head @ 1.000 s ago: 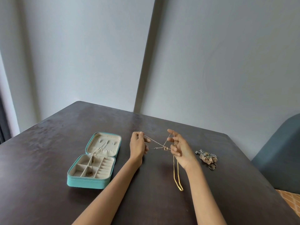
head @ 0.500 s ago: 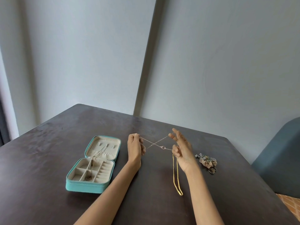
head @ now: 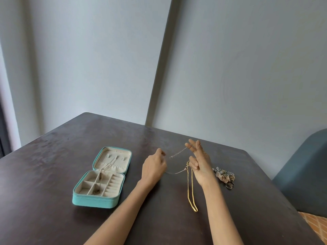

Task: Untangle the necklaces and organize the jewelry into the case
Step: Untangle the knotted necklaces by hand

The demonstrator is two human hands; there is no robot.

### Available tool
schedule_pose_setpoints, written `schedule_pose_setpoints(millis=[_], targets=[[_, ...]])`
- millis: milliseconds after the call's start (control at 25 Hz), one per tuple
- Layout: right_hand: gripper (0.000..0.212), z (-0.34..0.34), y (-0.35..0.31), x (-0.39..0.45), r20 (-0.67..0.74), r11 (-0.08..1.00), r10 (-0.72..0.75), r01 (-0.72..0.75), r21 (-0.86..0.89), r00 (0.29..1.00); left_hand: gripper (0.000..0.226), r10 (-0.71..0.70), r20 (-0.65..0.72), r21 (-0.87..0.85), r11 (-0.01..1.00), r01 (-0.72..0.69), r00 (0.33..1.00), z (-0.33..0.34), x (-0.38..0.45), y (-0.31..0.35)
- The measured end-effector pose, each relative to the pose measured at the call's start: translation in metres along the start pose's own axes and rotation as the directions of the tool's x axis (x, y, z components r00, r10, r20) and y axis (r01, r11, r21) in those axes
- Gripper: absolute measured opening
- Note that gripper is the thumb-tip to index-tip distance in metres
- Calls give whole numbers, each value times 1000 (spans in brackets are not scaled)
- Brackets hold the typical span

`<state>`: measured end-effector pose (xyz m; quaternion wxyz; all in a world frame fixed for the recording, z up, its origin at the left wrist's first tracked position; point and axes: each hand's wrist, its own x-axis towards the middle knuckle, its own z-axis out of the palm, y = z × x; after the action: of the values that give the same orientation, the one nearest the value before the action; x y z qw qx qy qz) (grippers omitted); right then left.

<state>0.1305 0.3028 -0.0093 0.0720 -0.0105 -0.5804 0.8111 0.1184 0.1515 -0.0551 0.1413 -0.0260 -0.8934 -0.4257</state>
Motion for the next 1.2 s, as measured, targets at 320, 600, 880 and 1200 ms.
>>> schedule_pose_setpoints(millis=[320, 600, 880, 1200], targets=[[80, -2, -5, -9, 262, 998, -49, 58, -25, 964, 53, -177, 95, -733, 654, 189, 980, -2, 9, 3], [57, -2, 6, -40, 409, 925, 62, 101, -366, 910, 43, -195, 307, -866, 350, 358, 932, -45, 46, 47], [18, 11, 17, -61, 391, 734, 241, 96, -672, 888, 30, -57, 424, -577, 752, 318, 904, -88, 41, 85], [14, 24, 5, -67, 142, 662, -64, 148, -735, 988, 29, 152, 617, -179, 983, -50, 772, -117, 25, 123]])
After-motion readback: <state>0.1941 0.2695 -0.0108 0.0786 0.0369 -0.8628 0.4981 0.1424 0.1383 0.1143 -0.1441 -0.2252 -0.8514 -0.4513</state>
